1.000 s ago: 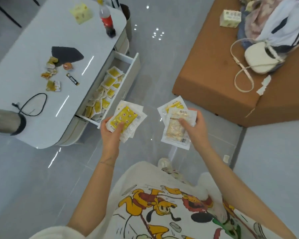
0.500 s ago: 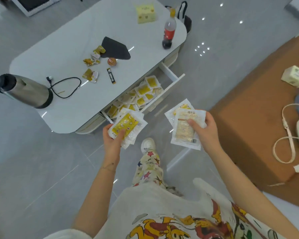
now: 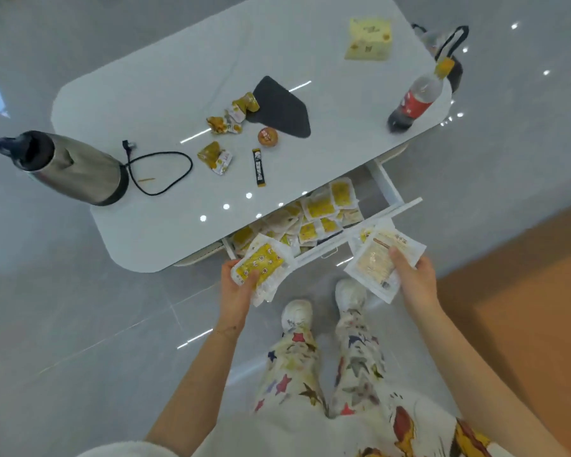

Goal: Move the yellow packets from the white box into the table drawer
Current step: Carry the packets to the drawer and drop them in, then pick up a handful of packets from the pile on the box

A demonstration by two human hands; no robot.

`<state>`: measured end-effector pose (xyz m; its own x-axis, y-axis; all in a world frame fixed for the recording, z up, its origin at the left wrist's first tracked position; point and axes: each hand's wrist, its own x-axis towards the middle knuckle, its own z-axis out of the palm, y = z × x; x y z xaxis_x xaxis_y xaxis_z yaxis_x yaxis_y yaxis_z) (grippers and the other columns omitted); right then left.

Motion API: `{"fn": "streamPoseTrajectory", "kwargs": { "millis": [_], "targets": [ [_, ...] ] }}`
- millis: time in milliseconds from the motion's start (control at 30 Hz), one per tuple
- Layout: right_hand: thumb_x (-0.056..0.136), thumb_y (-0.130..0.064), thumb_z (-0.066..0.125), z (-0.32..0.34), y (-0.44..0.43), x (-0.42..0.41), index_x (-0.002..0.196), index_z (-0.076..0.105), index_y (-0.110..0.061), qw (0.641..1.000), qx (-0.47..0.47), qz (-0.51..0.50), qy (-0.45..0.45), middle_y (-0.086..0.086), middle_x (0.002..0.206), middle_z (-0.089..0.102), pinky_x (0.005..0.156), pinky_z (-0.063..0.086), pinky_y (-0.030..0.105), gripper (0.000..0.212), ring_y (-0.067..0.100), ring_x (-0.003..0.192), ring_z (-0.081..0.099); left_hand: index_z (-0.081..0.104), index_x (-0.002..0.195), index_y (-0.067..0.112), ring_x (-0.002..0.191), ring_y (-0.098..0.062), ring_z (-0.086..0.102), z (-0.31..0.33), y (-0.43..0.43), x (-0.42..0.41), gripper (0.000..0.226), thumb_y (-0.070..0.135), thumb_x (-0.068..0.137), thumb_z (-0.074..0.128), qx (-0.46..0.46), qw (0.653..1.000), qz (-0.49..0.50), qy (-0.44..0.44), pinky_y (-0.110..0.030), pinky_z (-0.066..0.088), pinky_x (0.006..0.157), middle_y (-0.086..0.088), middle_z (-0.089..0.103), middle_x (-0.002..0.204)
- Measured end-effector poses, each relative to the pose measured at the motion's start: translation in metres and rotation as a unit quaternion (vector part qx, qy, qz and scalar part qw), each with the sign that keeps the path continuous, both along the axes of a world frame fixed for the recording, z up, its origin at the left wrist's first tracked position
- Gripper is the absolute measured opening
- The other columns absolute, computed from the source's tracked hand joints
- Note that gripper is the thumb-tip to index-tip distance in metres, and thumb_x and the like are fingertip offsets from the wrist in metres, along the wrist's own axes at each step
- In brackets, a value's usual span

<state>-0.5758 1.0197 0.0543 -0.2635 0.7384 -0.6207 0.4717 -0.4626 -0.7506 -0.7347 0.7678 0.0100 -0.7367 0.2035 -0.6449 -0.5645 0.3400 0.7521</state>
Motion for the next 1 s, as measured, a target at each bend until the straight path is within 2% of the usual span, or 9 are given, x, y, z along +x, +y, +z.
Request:
{"fn": "streamPoseTrajectory", "kwargs": {
  "millis": [133,200,333,433,500,600,800,900,1000],
  "targets": [
    [0.094,-0.018,0.061,-0.081,0.019,-0.052,0.122,0.059,-0.007,0.996,-0.009,0.078,-0.028,0.005,0.109,0.067,0.058,0.054,0.013,0.030,0.012,0.090,0.066,0.043,0.116,0.016,0.090,-0.020,0.064,-0.072,-0.004,-0.023,0.033,0.008,0.091,0.063,-0.054,0.998,-0.004,-0.010,-0.016,0.052,0.063,-0.006,0.061,0.103],
    [0.094,-0.018,0.061,-0.124,0.026,-0.077,0.122,0.059,-0.007,0.993,-0.011,0.110,-0.037,0.004,0.109,0.065,0.056,0.050,0.009,0.031,0.010,0.090,0.064,0.043,0.117,0.015,0.086,-0.012,0.063,-0.108,-0.002,-0.034,0.034,0.009,0.091,0.064,-0.077,0.997,0.008,-0.004,-0.014,0.051,0.062,-0.001,0.060,0.101],
    [0.092,-0.022,0.062,-0.219,0.037,-0.121,0.122,0.056,-0.018,0.980,-0.027,0.187,-0.064,0.001,0.116,0.065,0.080,0.057,0.032,0.031,0.016,0.103,0.064,0.043,0.116,0.022,0.085,-0.005,0.061,-0.181,0.008,-0.048,0.033,0.015,0.091,0.065,-0.082,0.996,0.040,0.007,-0.012,0.051,0.061,0.007,0.059,0.098],
    [0.094,-0.023,0.059,-0.282,0.040,-0.148,0.125,0.052,-0.020,0.970,-0.036,0.222,-0.090,0.001,0.117,0.062,0.081,0.055,0.033,0.032,0.019,0.105,0.062,0.044,0.108,0.040,0.094,-0.015,0.065,-0.237,0.019,-0.052,0.032,0.028,0.090,0.066,-0.075,0.995,0.060,-0.005,-0.034,0.058,0.073,0.008,0.062,0.104],
    [0.095,-0.023,0.057,-0.316,0.040,-0.159,0.128,0.052,-0.017,0.963,-0.034,0.247,-0.104,0.001,0.117,0.060,0.083,0.053,0.034,0.034,0.019,0.106,0.060,0.044,0.112,0.033,0.098,-0.016,0.064,-0.266,0.029,-0.055,0.030,0.023,0.092,0.064,-0.054,0.995,0.084,-0.019,-0.039,0.058,0.077,0.007,0.061,0.107],
    [0.095,-0.028,0.057,-0.355,0.039,-0.167,0.133,0.050,-0.018,0.956,-0.031,0.265,-0.123,0.001,0.127,0.058,0.097,0.050,0.041,0.040,0.021,0.113,0.057,0.043,0.120,0.021,0.102,-0.013,0.061,-0.298,0.043,-0.058,0.034,0.014,0.092,0.062,-0.062,0.991,0.119,0.010,-0.033,0.055,0.086,0.008,0.059,0.108],
    [0.094,-0.024,0.057,-0.381,0.034,-0.165,0.119,0.056,-0.018,0.948,0.004,0.278,-0.153,0.001,0.118,0.062,0.096,0.050,0.040,0.026,0.021,0.107,0.060,0.047,0.128,0.013,0.105,-0.011,0.056,-0.316,0.045,-0.057,0.048,0.016,0.086,0.070,-0.149,0.982,0.094,0.064,-0.033,0.052,0.093,0.004,0.056,0.116],
    [0.091,-0.020,0.062,-0.361,0.032,-0.162,0.131,0.051,-0.016,0.928,0.073,0.320,-0.176,0.001,0.123,0.056,0.094,0.044,0.030,0.041,0.015,0.109,0.053,0.041,0.136,0.027,0.116,-0.014,0.051,-0.299,0.039,-0.048,0.055,0.027,0.088,0.067,-0.197,0.976,0.030,0.087,-0.033,0.046,0.098,-0.001,0.044,0.139],
    [0.088,-0.021,0.065,-0.312,0.028,-0.157,0.137,0.046,-0.018,0.902,0.145,0.368,-0.173,0.008,0.130,0.051,0.102,0.039,0.035,0.052,0.023,0.122,0.046,0.042,0.138,0.027,0.125,-0.020,0.047,-0.251,0.031,-0.032,0.050,0.030,0.092,0.061,-0.216,0.971,0.007,0.102,-0.043,0.046,0.101,0.000,0.040,0.143]
  ]
}}
